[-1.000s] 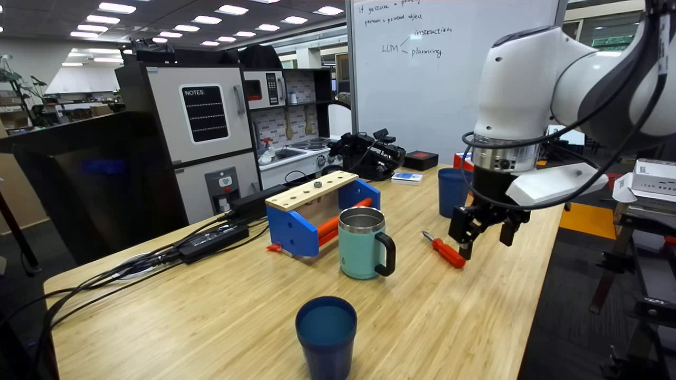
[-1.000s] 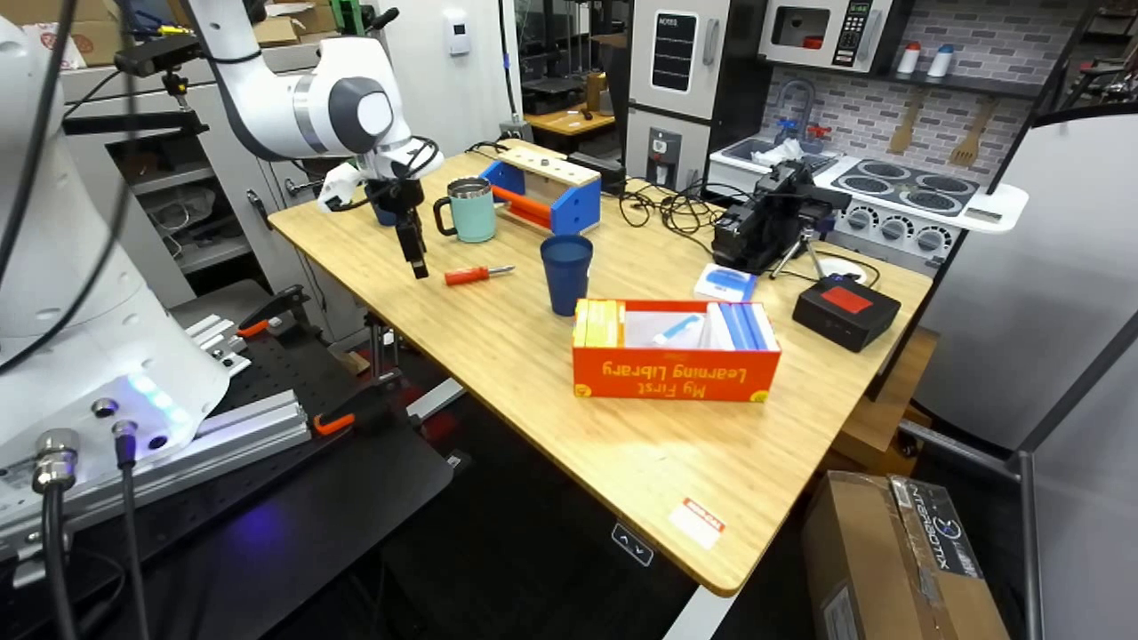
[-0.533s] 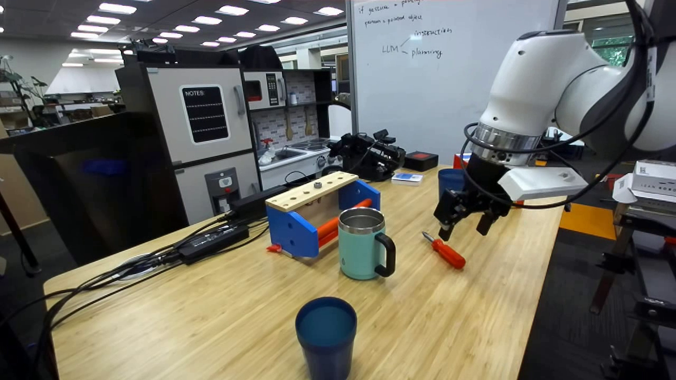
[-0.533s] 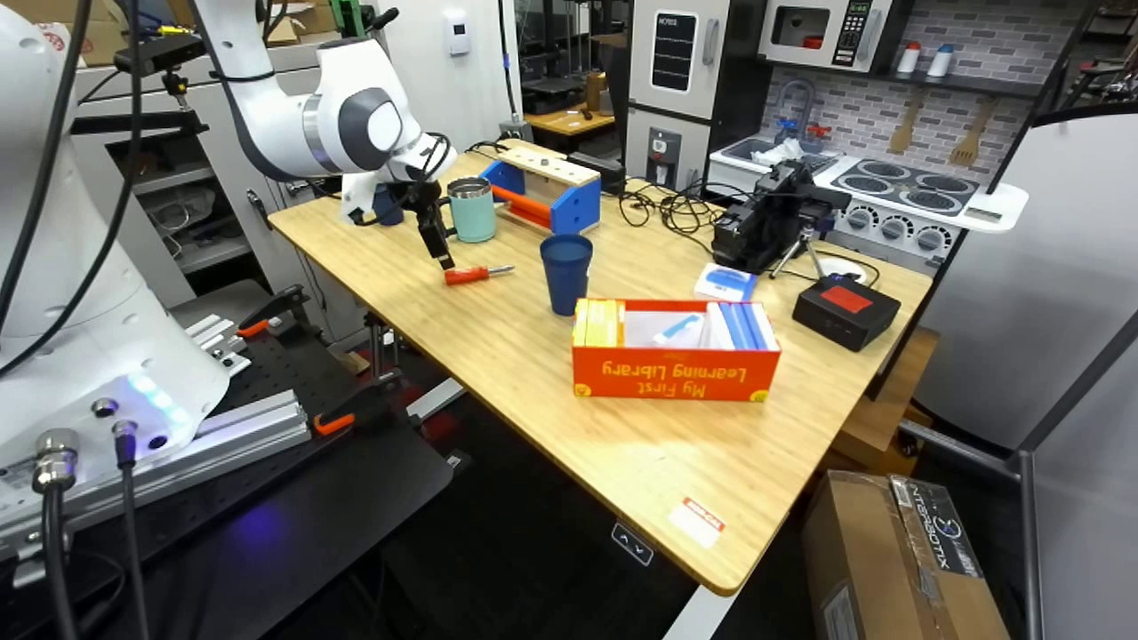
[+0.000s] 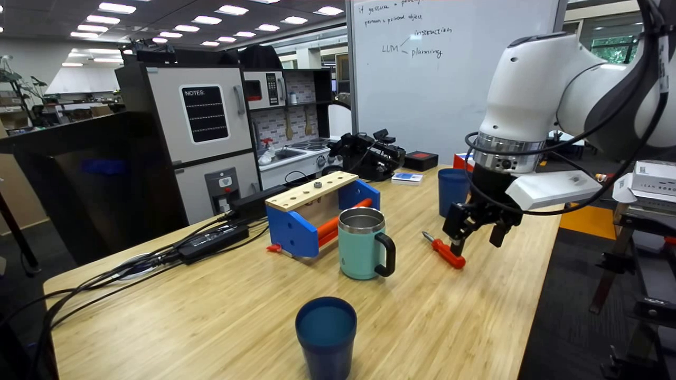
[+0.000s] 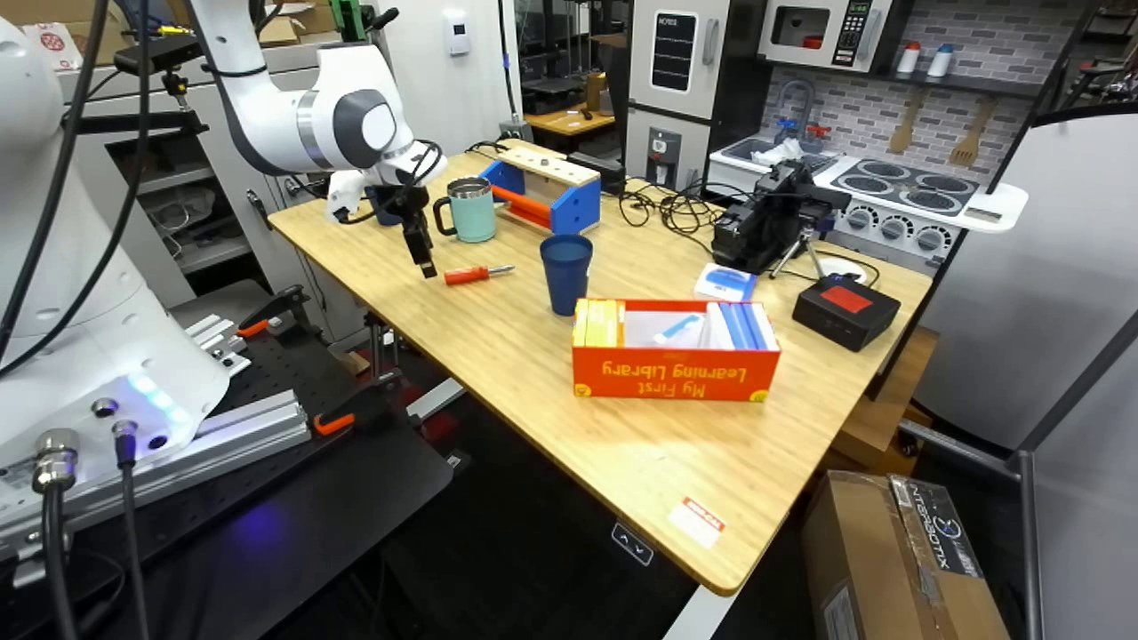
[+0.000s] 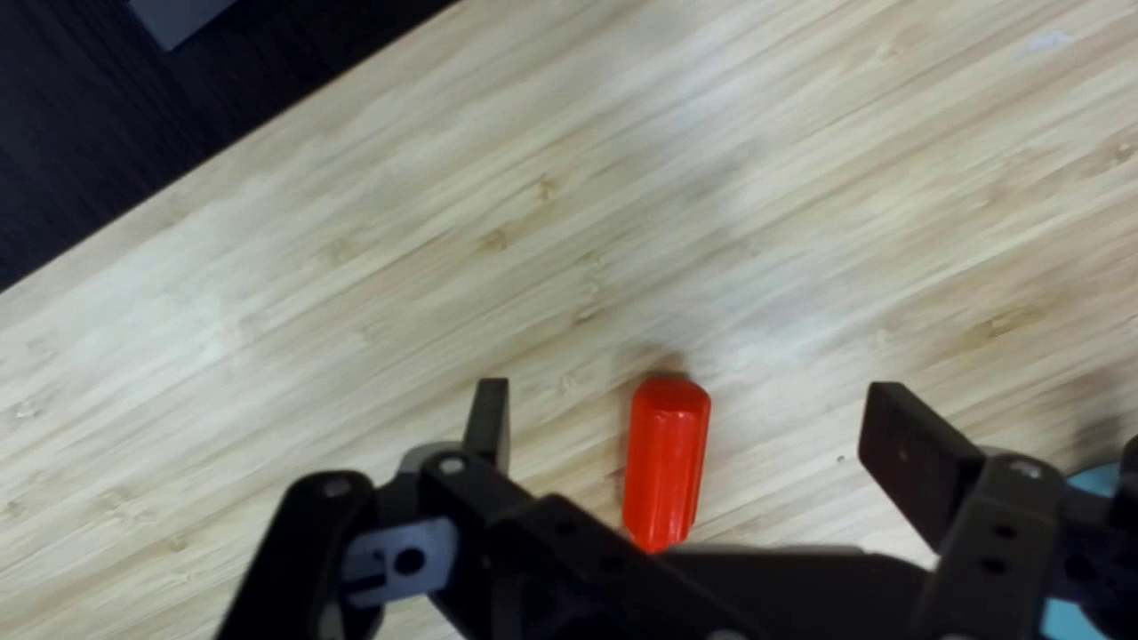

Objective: Put the screw driver in the tool box

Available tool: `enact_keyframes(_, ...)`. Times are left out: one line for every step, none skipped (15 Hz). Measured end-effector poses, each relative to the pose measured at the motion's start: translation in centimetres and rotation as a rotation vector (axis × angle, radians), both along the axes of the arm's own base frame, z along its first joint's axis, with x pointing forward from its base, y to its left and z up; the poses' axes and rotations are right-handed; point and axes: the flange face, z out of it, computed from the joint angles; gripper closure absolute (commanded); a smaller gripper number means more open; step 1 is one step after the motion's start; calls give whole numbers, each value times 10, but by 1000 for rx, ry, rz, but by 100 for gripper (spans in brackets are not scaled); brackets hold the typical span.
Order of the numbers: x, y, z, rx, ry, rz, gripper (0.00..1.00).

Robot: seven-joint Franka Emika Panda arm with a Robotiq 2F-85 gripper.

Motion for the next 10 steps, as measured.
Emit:
enact_keyframes(0,0,1,0,0,-1,0)
enact_keyframes(0,0,1,0,0,-1,0)
enact_keyframes(0,0,1,0,0,-1,0)
enact_keyframes(0,0,1,0,1,0,0)
enact_keyframes(0,0,1,0,1,0,0)
enact_keyframes(0,0,0,0,1,0,0)
enact_keyframes(0,0,0,0,2,-2,0)
enact_keyframes(2,0,-1,0,1,-7,0)
enact_keyframes(5,0,-1,1,-2,-15,0)
enact_keyframes(8,0,-1,2,-5,-29,0)
